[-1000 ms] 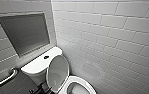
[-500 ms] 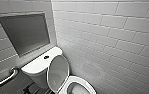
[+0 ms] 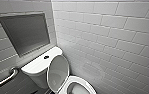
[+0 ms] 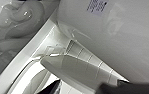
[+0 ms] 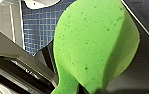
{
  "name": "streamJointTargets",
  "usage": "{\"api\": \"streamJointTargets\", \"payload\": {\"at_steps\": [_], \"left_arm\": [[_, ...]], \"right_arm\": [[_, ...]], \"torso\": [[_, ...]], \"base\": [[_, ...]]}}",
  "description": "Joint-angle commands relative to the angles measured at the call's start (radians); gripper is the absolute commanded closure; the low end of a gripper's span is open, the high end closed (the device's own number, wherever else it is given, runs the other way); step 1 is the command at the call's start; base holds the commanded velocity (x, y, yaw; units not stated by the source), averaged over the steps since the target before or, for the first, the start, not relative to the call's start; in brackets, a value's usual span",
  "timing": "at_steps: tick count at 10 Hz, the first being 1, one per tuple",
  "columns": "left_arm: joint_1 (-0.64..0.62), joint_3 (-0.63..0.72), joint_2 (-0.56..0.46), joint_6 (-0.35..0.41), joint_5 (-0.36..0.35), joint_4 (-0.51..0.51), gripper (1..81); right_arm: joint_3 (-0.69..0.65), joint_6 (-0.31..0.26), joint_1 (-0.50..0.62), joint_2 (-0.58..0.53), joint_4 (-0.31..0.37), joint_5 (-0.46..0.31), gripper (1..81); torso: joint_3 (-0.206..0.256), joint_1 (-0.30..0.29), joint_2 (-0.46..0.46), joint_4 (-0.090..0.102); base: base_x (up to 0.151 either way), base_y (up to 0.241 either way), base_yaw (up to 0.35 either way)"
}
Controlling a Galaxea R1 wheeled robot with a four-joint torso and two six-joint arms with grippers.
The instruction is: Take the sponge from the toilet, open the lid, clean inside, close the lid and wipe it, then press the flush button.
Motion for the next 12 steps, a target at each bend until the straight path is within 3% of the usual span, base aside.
{"api": "streamJointTargets", "payload": {"at_steps": [1, 2, 3, 4, 6, 10, 11, 12], "left_arm": [[-0.071, -0.28, 0.029, 0.192, -0.034, 0.753, 1.0], [-0.048, -0.337, 0.038, 0.277, -0.033, 0.932, 1.0], [-0.021, -0.35, 0.044, 0.361, -0.025, 1.024, 1.0], [0.024, -0.369, 0.06, 0.453, 0.04, 1.074, 1.0], [0.113, -0.406, 0.11, 0.537, 0.182, 1.076, 1.0], [0.202, -0.541, 0.218, 0.588, 0.145, 1.08, 1.0], [0.213, -0.546, 0.224, 0.612, 0.127, 1.082, 1.0], [0.221, -0.546, 0.228, 0.612, 0.113, 1.086, 1.0]], "right_arm": [[0.007, -0.005, 0.023, -0.048, -0.019, -0.057, 81.1], [-0.011, -0.011, 0.033, -0.049, -0.025, -0.057, 81.1], [-0.016, -0.015, 0.039, -0.046, -0.046, -0.055, 81.1], [-0.017, -0.013, 0.042, -0.046, -0.072, -0.054, 81.1], [-0.042, -0.013, 0.051, -0.038, -0.077, -0.054, 81.1], [-0.091, -0.015, 0.054, 0.008, -0.081, -0.055, 81.1], [-0.103, -0.013, 0.053, 0.015, -0.08, -0.055, 81.1], [-0.106, -0.013, 0.051, 0.02, -0.078, -0.055, 81.1]], "torso": [[0.0, 0.0, 0.0, 0.0], [0.0, 0.0, 0.0, 0.0], [0.0, 0.0, 0.0, 0.0], [0.0, 0.0, 0.0, 0.0], [0.0, 0.0, 0.0, 0.0], [0.0, 0.0, 0.0, 0.0], [0.0, -0.064, 0.1, 0.0], [0.0, -0.066, 0.103, 0.0]], "base": [[0.0, 0.0, 0.0], [0.0, 0.0, 0.0], [0.0, 0.0, 0.0], [0.0, 0.0, 0.0], [0.0, 0.0, 0.0], [0.0, 0.0, 0.0], [0.0, 0.0, 0.0], [0.0, 0.0, 0.0]]}}
